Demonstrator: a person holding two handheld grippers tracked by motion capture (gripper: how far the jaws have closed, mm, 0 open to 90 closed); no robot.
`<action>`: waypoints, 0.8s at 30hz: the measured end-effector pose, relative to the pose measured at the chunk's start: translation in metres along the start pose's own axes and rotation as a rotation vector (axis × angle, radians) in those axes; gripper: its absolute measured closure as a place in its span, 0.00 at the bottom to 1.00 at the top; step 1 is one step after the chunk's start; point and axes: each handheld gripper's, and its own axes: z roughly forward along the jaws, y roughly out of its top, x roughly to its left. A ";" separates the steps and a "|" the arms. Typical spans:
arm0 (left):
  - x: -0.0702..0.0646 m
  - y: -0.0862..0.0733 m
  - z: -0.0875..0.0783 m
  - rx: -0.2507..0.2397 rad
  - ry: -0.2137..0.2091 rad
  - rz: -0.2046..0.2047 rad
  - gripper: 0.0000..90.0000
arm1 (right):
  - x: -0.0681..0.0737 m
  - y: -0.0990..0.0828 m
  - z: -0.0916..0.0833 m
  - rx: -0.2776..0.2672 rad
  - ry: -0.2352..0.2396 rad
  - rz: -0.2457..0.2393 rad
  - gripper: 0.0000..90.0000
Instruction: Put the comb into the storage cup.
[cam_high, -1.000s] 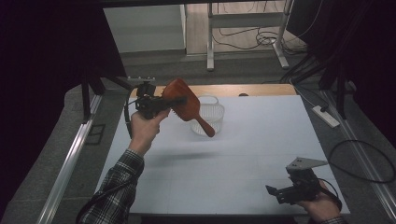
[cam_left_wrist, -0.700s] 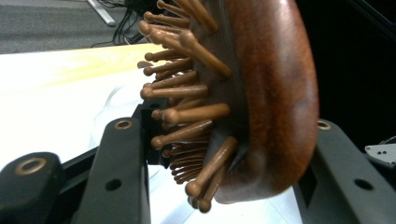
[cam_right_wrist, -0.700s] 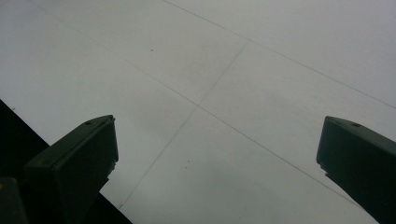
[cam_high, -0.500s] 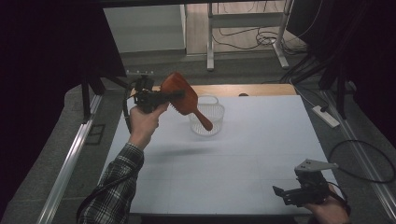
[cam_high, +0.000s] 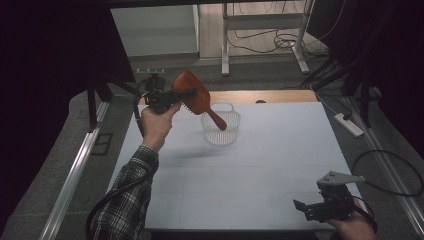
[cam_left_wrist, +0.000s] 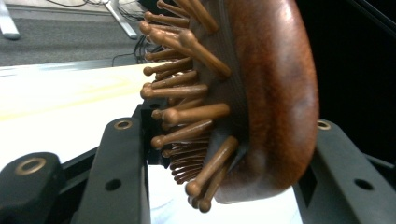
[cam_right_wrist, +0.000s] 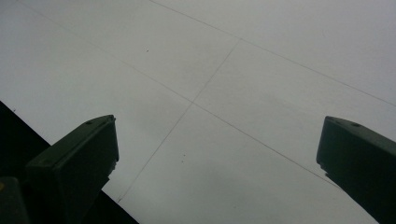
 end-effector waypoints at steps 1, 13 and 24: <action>0.001 0.000 0.001 -0.001 0.005 -0.003 0.60 | 0.000 0.000 0.000 0.003 0.000 -0.002 0.00; 0.013 -0.006 0.021 -0.010 0.051 -0.023 0.60 | 0.001 0.000 0.001 0.012 0.000 -0.012 0.00; 0.015 -0.017 0.039 -0.012 0.056 -0.030 0.60 | 0.002 0.000 0.001 0.019 -0.001 -0.016 0.00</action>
